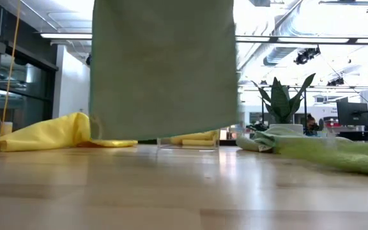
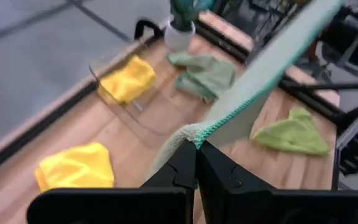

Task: Fold microfiber towels
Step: Fold the bottom left blue towel

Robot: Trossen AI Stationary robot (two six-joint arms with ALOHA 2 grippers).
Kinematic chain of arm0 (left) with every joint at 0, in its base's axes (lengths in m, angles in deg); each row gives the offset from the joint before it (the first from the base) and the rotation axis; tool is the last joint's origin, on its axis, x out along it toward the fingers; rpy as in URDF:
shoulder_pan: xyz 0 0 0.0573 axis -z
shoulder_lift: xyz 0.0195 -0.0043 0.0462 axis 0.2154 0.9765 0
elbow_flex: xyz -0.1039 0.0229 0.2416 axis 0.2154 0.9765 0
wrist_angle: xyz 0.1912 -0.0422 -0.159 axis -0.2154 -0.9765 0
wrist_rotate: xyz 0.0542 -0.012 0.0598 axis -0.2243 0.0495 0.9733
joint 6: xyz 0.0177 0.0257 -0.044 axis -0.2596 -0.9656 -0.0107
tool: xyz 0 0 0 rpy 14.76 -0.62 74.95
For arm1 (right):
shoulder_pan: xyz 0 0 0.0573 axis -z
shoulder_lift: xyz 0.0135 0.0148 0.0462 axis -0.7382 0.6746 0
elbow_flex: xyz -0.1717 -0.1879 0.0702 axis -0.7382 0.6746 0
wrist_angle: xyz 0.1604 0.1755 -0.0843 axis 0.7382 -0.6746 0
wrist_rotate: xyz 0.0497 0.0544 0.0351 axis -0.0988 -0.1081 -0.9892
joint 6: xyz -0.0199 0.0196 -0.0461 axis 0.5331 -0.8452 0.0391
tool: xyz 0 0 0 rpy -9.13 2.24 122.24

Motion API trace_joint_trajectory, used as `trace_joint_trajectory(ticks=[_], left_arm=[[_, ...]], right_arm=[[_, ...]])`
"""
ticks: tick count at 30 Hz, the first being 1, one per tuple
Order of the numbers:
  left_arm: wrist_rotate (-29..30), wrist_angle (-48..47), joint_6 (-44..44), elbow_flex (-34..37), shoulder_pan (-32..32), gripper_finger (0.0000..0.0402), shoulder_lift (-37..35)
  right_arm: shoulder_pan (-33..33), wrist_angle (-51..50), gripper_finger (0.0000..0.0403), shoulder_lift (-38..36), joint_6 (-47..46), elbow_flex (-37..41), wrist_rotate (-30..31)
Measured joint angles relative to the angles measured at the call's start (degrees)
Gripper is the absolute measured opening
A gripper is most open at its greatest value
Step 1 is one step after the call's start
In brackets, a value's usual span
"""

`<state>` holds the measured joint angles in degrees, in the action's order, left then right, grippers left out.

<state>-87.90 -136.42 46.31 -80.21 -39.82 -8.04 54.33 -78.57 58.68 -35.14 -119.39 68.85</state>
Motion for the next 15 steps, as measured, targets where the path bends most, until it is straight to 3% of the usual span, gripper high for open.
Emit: trace_joint_trajectory(ticks=[7, 15], left_arm=[[-1.49, -0.41, 0.02, -5.11, -1.48, 0.0000, -0.02], [-4.25, -0.85, -1.21, -5.87, -1.48, 0.0000, 0.52]], right_arm=[[-0.07, 0.32, 0.0000, -0.27, -1.11, 0.01, 1.07], [1.21, -4.40, 0.0000, -0.36, 0.46, -0.01, 2.06]])
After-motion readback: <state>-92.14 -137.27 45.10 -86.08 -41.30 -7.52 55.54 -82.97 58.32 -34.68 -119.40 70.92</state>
